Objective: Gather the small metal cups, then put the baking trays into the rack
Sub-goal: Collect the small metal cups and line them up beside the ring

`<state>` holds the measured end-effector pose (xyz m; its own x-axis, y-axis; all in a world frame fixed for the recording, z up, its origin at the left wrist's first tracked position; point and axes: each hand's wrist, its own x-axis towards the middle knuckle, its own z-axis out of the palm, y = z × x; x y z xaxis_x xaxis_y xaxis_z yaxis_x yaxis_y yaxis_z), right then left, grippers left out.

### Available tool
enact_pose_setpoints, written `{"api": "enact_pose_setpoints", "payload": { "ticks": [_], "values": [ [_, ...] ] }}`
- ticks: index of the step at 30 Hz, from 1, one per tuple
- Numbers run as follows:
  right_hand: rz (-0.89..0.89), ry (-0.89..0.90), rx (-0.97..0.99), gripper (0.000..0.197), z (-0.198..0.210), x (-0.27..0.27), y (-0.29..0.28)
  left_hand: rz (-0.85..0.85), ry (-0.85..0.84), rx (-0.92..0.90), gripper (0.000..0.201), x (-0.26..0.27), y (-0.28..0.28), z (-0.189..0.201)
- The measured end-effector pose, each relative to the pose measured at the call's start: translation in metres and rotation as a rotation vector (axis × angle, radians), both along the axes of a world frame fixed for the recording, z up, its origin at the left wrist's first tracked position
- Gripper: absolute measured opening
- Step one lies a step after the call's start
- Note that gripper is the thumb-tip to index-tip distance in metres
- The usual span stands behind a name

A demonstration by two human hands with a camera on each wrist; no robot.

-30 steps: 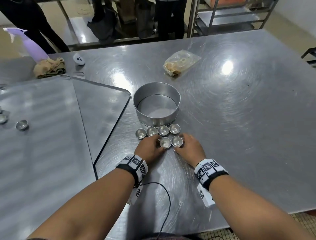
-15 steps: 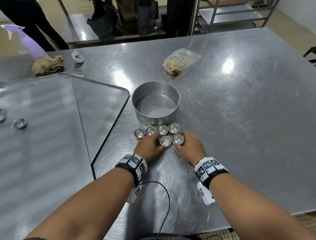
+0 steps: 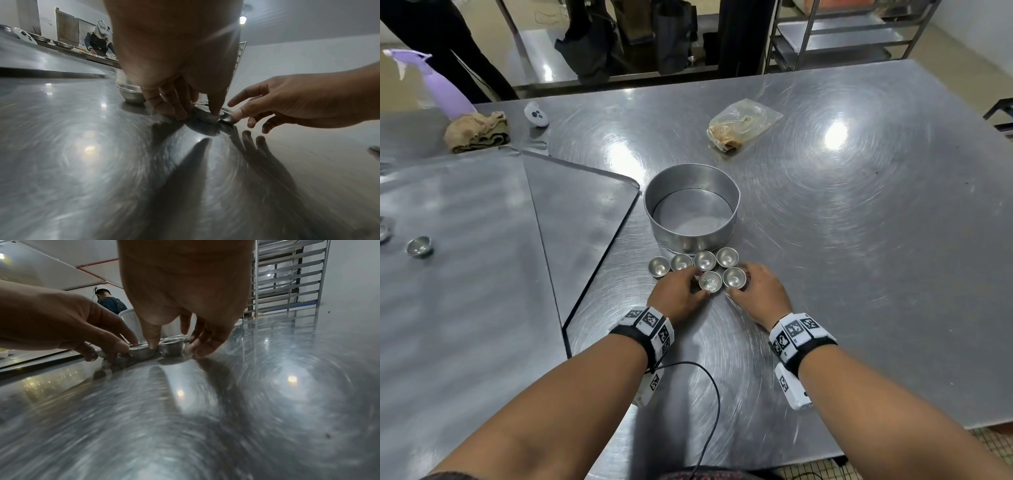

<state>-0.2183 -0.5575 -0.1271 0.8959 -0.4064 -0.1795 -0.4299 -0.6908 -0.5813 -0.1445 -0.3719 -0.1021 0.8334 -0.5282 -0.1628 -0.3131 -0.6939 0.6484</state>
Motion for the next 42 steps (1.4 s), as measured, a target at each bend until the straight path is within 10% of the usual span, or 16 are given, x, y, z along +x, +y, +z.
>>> {"api": "enact_pose_setpoints", "payload": {
  "ticks": [11,22,34,42],
  "values": [
    [0.003,-0.120,-0.043,0.019,0.035,0.032,0.053,0.069,-0.017,0.085,0.032,0.018,0.065,0.012],
    [0.705,0.198,0.073,0.033,0.052,0.110,0.266,0.397,0.091,0.207,0.037,0.027,0.307,0.035],
    [0.883,0.222,0.030,0.035,0.048,0.161,0.479,0.848,0.068,0.169,0.032,0.022,0.541,0.042],
    [0.833,0.123,-0.020,0.039,0.058,0.229,0.540,0.839,-0.017,0.123,0.038,0.064,0.615,0.047]
  ]
}}
